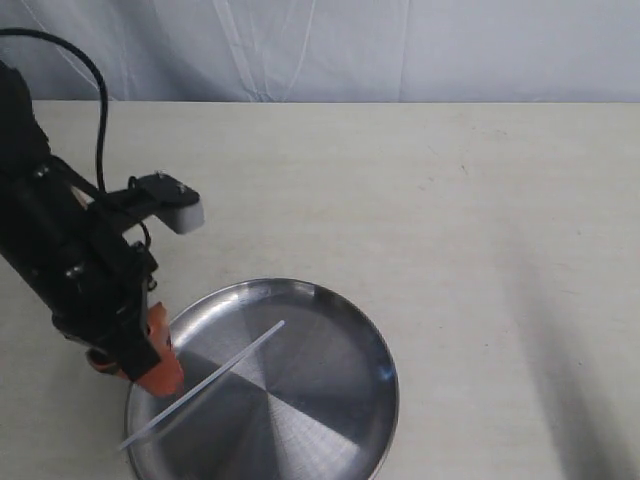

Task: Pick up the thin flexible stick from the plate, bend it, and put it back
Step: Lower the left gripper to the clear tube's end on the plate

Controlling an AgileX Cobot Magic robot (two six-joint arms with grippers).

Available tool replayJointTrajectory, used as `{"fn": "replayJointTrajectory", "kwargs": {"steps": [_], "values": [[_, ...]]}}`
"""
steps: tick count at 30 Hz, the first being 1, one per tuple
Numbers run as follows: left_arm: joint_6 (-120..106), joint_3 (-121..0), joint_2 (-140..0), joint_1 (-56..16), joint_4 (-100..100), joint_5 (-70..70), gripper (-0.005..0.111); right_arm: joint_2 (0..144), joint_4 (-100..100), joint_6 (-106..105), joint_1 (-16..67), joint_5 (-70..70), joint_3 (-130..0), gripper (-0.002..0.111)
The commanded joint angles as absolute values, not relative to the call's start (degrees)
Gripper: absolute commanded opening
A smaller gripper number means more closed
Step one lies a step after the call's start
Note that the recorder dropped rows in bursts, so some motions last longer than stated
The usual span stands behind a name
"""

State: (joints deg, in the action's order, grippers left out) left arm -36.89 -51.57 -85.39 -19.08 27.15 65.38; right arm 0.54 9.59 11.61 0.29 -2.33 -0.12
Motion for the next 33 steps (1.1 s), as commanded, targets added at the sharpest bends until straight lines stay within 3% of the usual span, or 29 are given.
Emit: {"fn": "replayJointTrajectory", "kwargs": {"steps": [1, 19, 33], "values": [[-37.28, -49.79, -87.22, -22.87, 24.82, 62.74, 0.043, 0.33, 10.01, 11.62, 0.09, -2.84, 0.0, 0.0], [-35.9, -47.25, -95.29, -23.55, 20.79, 49.8, 0.043, 0.33, 12.74, 11.62, 0.09, -2.84, 0.0, 0.0], [-30.62, -47.15, -100.33, -23.55, 17.82, 51.26, 0.043, 0.33, 12.74, 11.62, 0.09, -2.84, 0.0, 0.0]]}}
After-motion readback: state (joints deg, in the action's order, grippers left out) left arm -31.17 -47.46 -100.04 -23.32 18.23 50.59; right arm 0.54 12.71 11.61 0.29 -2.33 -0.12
